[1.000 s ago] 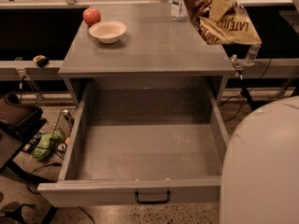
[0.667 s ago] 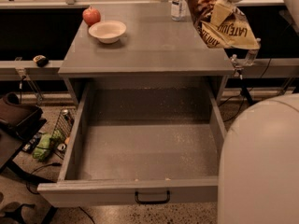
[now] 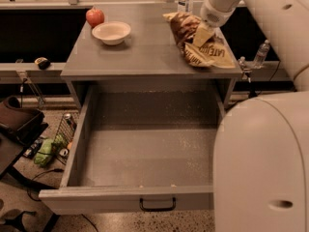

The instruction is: Pick brown chip bag from top drawer and place on counter

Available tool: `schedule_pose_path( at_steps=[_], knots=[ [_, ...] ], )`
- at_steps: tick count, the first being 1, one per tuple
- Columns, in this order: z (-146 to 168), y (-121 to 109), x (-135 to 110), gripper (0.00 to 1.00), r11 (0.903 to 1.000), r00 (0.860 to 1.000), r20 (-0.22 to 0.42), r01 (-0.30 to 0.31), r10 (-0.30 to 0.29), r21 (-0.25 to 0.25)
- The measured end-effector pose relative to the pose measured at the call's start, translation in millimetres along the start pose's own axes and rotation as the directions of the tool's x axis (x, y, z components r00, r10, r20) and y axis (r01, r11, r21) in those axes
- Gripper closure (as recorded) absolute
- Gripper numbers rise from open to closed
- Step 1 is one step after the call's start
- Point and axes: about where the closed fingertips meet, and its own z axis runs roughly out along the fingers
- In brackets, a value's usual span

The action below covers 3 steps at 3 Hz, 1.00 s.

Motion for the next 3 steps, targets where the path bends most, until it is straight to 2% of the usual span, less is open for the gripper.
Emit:
schedule_pose_path(
  at_steps=[1, 3],
  knots=[
    [33.2, 11.2, -18.8, 0.97, 0.9987, 0.999, 0.037, 0.025, -0.023, -0.044],
    [33.2, 11.2, -18.8, 0.51, 0.9987, 0.999, 0.037, 0.025, -0.023, -0.044]
  ],
)
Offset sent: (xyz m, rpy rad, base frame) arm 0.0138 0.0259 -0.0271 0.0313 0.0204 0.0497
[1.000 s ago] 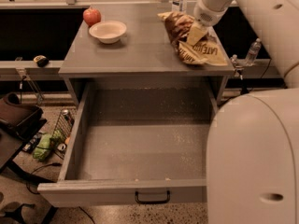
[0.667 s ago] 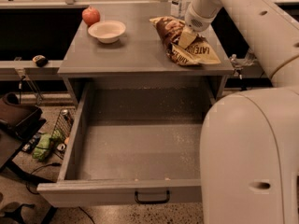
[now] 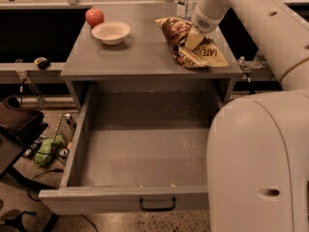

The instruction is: Pick brown chip bag from top drawer and place on counter

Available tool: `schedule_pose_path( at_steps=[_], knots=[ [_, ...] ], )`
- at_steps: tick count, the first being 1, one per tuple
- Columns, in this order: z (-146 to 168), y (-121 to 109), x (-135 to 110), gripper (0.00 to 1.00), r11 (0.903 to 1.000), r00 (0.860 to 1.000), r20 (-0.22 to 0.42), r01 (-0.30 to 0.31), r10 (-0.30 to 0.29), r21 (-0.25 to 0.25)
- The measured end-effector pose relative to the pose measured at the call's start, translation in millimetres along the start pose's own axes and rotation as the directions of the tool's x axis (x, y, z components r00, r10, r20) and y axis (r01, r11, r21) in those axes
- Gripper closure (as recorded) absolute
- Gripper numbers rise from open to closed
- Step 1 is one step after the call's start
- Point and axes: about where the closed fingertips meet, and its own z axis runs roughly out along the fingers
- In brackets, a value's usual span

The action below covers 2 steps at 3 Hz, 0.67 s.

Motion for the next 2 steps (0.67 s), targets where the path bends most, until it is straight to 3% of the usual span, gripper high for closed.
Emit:
schedule_pose_path(
  at_steps=[1, 2],
  knots=[
    [0, 0, 0, 0.28, 1.0, 1.0, 0.0, 0.0, 0.0, 0.0],
    [-41, -3, -16, 0.0, 0.999, 0.999, 0.043, 0.018, -0.02, 0.04]
  ],
)
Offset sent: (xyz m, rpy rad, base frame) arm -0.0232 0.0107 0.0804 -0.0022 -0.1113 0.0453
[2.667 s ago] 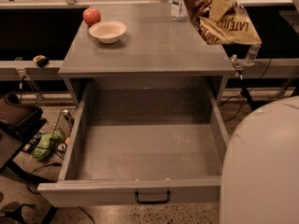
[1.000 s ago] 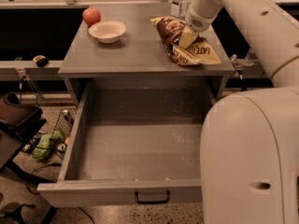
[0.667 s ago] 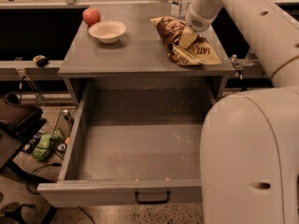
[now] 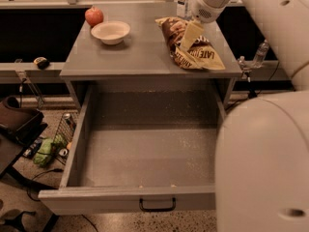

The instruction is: Pick brown chip bag from top drawer and place on counter

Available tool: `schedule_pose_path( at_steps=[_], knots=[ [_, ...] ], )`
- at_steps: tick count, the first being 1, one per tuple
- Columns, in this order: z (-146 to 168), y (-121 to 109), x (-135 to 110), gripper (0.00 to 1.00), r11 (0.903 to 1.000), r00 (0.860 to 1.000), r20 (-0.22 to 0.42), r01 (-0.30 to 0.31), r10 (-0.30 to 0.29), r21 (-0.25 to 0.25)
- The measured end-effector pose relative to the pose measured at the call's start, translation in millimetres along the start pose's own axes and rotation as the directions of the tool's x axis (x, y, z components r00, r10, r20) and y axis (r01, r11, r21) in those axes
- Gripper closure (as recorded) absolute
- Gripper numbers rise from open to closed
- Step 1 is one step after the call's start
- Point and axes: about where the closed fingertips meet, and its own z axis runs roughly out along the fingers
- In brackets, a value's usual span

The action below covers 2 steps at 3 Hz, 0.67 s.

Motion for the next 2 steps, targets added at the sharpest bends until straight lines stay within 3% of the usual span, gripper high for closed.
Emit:
schedule_pose_path(
  at_steps=[1, 2],
  knots=[
    [-60, 0, -9, 0.0, 0.9983, 0.997, 0.071, -0.036, 0.033, 0.046],
    [-140, 1, -2, 0.0, 0.9768, 0.982, 0.153, -0.133, 0.108, 0.167]
  ],
)
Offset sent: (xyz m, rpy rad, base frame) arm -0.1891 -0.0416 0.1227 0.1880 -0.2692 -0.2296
